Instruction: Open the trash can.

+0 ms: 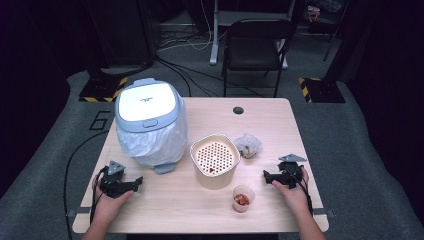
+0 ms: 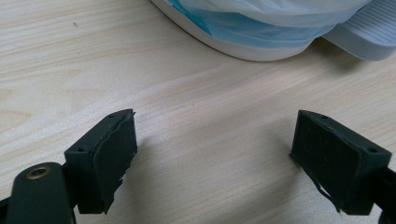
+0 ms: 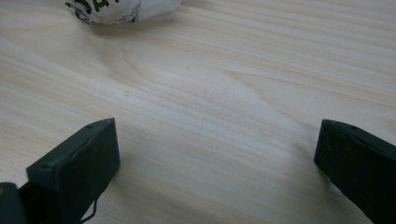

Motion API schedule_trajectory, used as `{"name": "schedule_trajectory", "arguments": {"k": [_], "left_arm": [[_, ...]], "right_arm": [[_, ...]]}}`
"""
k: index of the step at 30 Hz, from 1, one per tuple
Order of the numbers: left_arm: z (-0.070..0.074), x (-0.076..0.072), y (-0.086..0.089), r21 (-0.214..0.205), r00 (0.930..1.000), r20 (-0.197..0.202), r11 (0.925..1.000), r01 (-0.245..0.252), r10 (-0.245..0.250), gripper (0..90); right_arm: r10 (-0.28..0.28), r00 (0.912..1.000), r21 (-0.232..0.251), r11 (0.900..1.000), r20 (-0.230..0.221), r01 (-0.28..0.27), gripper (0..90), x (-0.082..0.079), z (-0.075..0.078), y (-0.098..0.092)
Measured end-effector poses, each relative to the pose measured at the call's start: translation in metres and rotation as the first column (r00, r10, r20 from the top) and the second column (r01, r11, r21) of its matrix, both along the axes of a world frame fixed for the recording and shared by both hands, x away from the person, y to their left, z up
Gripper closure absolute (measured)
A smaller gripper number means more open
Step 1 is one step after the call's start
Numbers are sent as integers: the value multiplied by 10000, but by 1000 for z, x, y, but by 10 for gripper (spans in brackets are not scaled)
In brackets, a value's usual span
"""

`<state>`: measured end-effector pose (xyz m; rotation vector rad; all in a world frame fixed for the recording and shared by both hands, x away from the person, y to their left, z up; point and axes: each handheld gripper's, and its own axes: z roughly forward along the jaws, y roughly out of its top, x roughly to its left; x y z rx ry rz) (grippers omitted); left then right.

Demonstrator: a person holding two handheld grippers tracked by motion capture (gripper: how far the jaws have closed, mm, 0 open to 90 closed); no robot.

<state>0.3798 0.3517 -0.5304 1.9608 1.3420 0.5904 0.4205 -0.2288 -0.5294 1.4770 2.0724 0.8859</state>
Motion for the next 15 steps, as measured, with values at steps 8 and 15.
{"name": "schedule_trajectory", "arguments": {"k": [8, 15], "left_arm": [[0, -1, 0, 20, 10000, -62, 10000, -18, 18, 141], [0, -2, -1, -25, 10000, 86, 10000, -46, 46, 150]], "right_arm": [[24, 10000, -10, 10000, 1, -24, 0, 0, 0, 0], [26, 10000, -11, 10000, 2, -26, 0, 0, 0, 0]]}}
